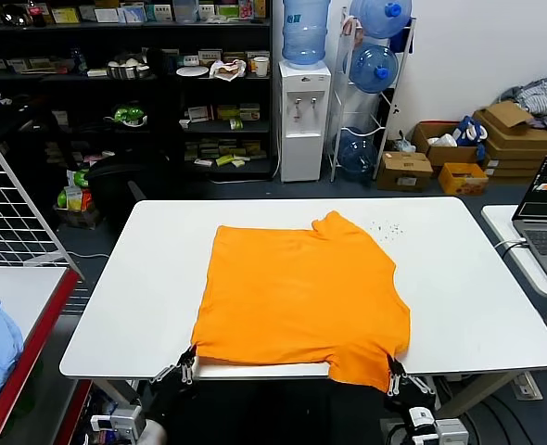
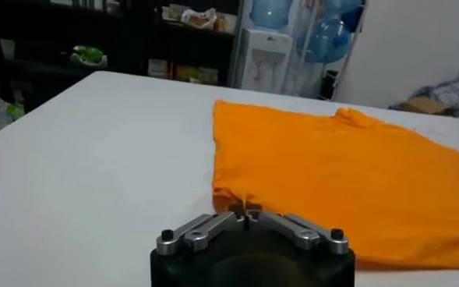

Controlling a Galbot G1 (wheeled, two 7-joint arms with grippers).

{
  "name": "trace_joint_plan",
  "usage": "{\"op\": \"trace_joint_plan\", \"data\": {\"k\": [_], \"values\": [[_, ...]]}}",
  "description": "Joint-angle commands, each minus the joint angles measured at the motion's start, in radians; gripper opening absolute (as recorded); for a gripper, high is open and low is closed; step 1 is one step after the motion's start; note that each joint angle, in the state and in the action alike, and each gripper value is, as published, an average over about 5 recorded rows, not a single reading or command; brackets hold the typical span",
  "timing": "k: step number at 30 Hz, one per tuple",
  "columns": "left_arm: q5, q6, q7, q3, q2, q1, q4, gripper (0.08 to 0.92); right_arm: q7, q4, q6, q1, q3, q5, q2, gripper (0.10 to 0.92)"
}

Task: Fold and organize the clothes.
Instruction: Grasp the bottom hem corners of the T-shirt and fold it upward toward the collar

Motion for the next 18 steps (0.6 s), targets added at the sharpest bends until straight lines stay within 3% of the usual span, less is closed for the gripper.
{"op": "trace_joint_plan", "data": {"k": [1,8,18], "values": [[-0.056,-0.025,-0.011,0.022,0.034,-0.125,0.025,0.094,0.058,-0.084,-0.041,0.227,-0.026,0.095,-0.043,0.123],[-0.123,-0.018,-0.042,0.084,0.036,-0.346,0.151,0.094,0.114,-0.192,-0.094,0.431,-0.076,0.193,-0.072,0.123],[-0.143,-0.003,-0.061,0.172,0.012,-0.517,0.291,0.094,0.151,-0.289,-0.160,0.600,-0.125,0.272,-0.098,0.123]]}}
